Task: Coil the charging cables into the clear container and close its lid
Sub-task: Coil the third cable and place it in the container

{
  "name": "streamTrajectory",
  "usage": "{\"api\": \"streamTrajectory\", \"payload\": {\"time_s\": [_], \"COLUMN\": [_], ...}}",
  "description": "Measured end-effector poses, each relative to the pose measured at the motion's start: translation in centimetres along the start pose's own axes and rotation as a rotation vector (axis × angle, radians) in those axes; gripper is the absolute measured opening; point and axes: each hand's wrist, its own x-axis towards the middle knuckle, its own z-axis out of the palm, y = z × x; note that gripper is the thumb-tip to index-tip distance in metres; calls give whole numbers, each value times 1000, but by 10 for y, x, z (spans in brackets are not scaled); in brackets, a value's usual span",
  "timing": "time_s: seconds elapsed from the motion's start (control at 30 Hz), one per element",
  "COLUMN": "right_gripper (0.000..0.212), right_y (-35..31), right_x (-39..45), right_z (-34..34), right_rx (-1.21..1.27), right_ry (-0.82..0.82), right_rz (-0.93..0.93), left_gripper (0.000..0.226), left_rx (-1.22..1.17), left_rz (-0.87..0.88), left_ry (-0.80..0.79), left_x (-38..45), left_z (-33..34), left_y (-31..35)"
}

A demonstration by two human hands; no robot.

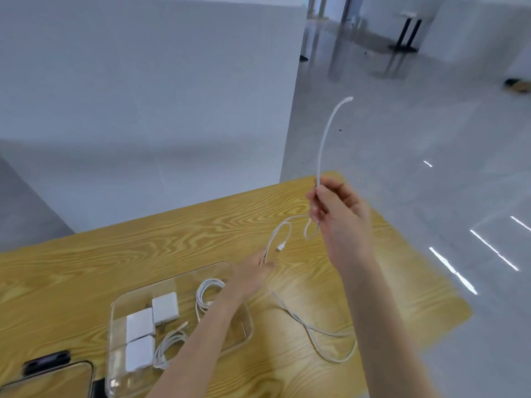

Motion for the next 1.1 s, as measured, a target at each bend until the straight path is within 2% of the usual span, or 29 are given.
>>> {"api": "streamTrajectory", "payload": {"time_s": [0.07,0.23,0.37,0.43,0.53,0.6,0.73,0.77,0.83,0.93,1.03,1.1], "right_gripper": [16,17,18,20,20,20,15,10,12,13,24,40], "right_y": [16,48,67,75,81,81,78,79,73,63,68,81], "right_x": [-6,-16,-22,-23,-24,-25,-19,-16,-18,-28,-39,-39], "right_z": [-3,-13,-17,-20,-23,-23,-13,-9,8,42,62,65], "right_rx": [-90,-239,-373,-453,-572,-650,-786,-825,-887,-741,-708,-779], "right_ry": [18,23,-117,-201,-376,-478,-560,-584,-645,-784,-916,-927], "right_rz": [63,176,210,231,304,334,289,265,233,250,287,326], "left_gripper": [49,43,32,27,23,21,21,21,22,23,22,24], "left_rx": [-136,-359,-851,-965,-986,-875,-767,-797,-897,-1067,-1146,-1151], "left_rz": [34,168,283,318,402,441,472,468,464,476,490,483], "left_ry": [-20,102,132,167,222,268,322,325,314,302,373,441], "left_x": [2,-1,-6,-12,-25,-35,-56,-62,-73,-90,-110,-124], "left_z": [2,-8,-29,-44,-64,-71,-77,-80,-86,-98,-114,-127], "left_y": [10,24,50,61,67,66,57,55,52,43,32,26]}}
